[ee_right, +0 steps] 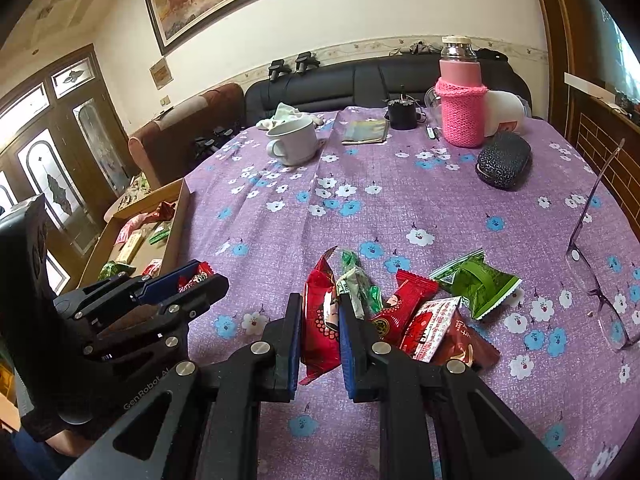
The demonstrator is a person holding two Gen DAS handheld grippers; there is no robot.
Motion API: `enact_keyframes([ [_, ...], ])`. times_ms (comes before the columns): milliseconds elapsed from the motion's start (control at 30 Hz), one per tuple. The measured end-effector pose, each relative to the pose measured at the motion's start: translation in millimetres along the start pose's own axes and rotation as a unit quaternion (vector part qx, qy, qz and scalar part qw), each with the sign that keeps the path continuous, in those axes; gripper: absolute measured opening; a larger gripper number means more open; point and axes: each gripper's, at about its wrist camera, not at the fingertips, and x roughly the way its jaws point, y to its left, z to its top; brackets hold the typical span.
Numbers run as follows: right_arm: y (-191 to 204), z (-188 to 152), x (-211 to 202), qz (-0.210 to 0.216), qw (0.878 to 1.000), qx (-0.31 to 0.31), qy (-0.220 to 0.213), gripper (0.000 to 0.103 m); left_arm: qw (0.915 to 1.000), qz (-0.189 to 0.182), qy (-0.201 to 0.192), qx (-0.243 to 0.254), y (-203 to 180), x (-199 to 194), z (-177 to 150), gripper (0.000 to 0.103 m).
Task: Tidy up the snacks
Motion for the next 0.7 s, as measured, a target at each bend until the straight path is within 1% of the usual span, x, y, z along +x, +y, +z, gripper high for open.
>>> enact_keyframes([
  [267, -1.9, 1.3, -1.9, 0.007, 1.0, 0.007, -0.002, 0.018, 1.0, 0.002, -0.001, -0.001, 0.0, -0.3, -0.6, 0.023],
  [700, -3.5, 1.0, 1.5, 0.004, 1.0, 0.01, 0.003, 0.018, 1.0, -0.001, -0.002, -0.006, 3.1, -0.1, 1.2, 0.023],
])
